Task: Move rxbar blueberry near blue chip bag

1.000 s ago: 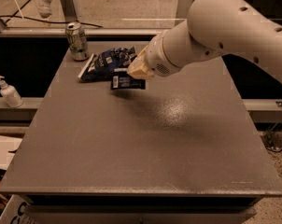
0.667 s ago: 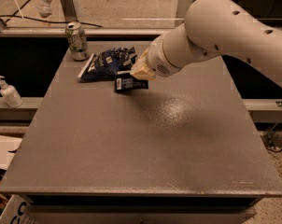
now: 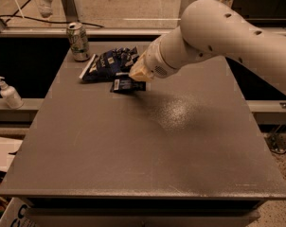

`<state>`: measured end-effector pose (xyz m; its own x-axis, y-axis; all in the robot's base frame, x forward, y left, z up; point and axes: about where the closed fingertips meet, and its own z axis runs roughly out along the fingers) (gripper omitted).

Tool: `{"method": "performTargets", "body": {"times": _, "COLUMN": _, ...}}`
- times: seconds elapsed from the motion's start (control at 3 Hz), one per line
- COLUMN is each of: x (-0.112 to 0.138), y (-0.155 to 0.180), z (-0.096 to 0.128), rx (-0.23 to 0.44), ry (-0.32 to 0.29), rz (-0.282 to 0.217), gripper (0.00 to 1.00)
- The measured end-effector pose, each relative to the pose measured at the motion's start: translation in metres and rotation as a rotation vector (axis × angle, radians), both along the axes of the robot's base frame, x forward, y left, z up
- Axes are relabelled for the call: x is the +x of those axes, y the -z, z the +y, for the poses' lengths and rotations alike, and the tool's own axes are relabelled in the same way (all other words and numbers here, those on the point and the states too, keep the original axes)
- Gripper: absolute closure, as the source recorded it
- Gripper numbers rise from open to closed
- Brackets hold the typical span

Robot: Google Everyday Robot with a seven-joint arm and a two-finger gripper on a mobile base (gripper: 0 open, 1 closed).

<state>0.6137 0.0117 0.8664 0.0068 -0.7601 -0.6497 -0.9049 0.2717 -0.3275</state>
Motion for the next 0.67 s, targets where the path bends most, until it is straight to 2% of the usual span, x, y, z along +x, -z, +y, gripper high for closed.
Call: {"method": "performTargets", "body": {"times": 0.67, "x": 0.0015, "y": 0.0040, "z": 0.0070, "rx": 0.011, "ry": -0.035, "rz": 0.001, "gripper": 0.12}}
